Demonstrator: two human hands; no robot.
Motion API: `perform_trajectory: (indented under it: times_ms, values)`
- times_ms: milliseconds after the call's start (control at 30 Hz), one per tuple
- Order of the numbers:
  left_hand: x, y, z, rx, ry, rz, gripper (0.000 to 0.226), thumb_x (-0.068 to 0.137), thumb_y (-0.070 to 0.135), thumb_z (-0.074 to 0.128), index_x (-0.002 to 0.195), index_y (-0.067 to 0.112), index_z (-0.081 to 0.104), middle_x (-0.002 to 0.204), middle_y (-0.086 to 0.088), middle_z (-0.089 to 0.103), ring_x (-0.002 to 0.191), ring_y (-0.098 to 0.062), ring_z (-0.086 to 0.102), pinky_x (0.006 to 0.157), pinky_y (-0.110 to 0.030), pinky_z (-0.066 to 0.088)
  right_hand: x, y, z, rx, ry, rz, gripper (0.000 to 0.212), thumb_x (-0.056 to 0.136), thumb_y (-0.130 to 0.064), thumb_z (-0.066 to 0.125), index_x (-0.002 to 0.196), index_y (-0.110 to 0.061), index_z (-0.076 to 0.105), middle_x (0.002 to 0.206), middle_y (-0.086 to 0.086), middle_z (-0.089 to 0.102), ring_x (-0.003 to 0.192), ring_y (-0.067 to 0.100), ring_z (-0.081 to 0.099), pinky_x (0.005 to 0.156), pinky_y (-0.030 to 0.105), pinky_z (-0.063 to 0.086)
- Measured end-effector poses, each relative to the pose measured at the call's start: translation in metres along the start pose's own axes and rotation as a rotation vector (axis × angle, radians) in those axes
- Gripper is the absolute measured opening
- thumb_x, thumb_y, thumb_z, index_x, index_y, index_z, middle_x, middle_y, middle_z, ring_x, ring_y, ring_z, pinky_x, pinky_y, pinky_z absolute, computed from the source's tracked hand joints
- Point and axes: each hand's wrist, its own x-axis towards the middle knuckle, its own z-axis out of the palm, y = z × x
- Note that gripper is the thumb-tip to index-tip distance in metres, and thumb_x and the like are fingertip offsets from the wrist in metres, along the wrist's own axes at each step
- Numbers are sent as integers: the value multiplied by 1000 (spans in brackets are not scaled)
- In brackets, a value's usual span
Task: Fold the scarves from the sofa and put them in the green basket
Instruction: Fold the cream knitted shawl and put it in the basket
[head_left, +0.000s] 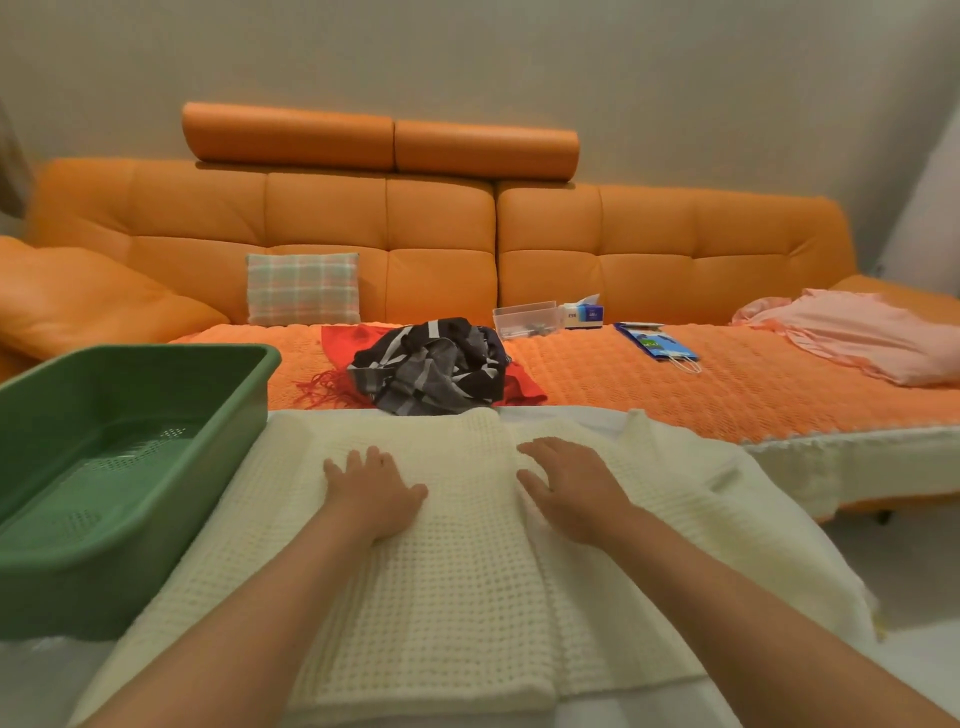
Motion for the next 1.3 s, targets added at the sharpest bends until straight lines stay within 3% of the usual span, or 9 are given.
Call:
perform_trajectory:
  times_ms: [100,233,367,567,667,767,967,1167,1300]
  values:
    - [-8,27,-14,-25,152,145,50,99,29,36,148,19,35,152,-3,38,139,-25,34,115,-47,23,-9,25,-23,-136,213,150,38,101,-19,42,135,-30,54,139,-2,54,125,20,49,103,38,35]
    - [-13,81,-28,-138,323,356,53,99,15,38,150,29,36,151,3,43,135,-21,40,112,-40,30,-29,76,-51,-159,232,452,47,96,-4,38,135,-26,54,137,5,52,121,27,52,94,39,43]
    - [-13,140,-35,-228,327,540,50,102,17,39,149,35,37,152,6,41,138,-19,39,108,-40,41,-38,120,-61,-42,63,522,52,95,-33,61,144,-26,46,146,3,46,126,25,52,95,39,49]
    - [-6,214,-29,-169,152,749,48,101,46,41,148,48,31,153,8,36,132,-18,44,100,-43,46,-35,138,-55,66,-101,446,63,93,-55,55,150,-32,40,153,3,43,139,22,42,111,42,39]
    - [-3,230,-24,-135,123,714,35,97,50,46,129,39,56,123,7,58,110,-16,57,88,-39,49,-30,138,-57,179,-54,473,53,88,-57,57,128,-23,66,134,2,62,121,20,57,103,41,47]
    - [4,233,-23,-224,238,572,41,101,44,36,97,20,69,97,2,68,91,-19,63,78,-37,51,-23,138,-52,214,-123,457,57,83,-55,67,130,-22,65,139,-1,59,128,18,53,109,36,43]
    - [26,247,-44,-44,157,369,60,96,63,41,138,21,50,136,-1,58,122,-22,55,89,-35,45,-26,166,-62,182,-67,521,56,91,-35,67,143,-25,51,146,0,52,131,23,50,111,40,39]
    - [56,282,-33,29,43,309,59,89,63,51,127,19,59,128,0,62,116,-24,58,82,-35,45,-40,198,-55,179,-16,577,79,95,-48,58,158,-22,17,165,9,11,147,31,25,117,49,28]
    - [68,306,-31,-16,106,353,25,86,31,53,102,18,68,103,-2,68,91,-22,63,63,-30,44,-45,218,-52,15,22,661,65,98,-48,52,150,-14,32,151,14,36,137,35,36,104,45,40]
